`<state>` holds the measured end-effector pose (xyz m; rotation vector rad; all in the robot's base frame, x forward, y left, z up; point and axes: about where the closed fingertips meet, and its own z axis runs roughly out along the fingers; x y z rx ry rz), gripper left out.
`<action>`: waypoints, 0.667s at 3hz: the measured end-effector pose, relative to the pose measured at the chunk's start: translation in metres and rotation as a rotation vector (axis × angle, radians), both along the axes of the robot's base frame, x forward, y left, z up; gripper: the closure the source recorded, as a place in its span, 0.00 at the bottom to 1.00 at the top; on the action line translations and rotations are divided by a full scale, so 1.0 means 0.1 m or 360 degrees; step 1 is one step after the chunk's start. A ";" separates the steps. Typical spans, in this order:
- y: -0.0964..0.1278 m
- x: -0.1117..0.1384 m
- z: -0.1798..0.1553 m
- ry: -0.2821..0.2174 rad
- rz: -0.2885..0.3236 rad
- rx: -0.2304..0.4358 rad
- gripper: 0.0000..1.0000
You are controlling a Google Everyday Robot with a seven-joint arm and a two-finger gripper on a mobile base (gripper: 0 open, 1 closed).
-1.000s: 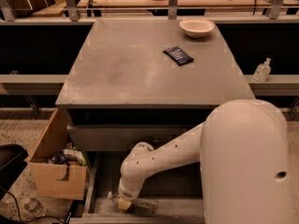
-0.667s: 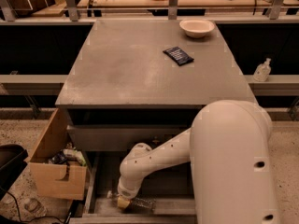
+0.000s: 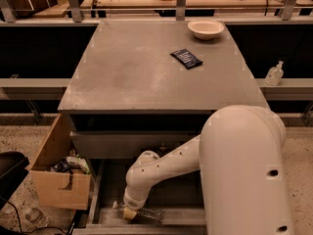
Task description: Place water bottle into middle drawer
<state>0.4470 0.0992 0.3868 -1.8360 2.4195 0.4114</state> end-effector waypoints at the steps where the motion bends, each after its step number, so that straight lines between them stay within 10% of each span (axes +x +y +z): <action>1: 0.00 -0.01 -0.01 0.0003 0.0002 -0.0001 0.28; 2: 0.00 -0.02 -0.02 0.0006 0.0004 -0.0002 0.05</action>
Offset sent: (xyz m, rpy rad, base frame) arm -0.0008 0.0001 -0.0007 -0.0005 0.0016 0.0009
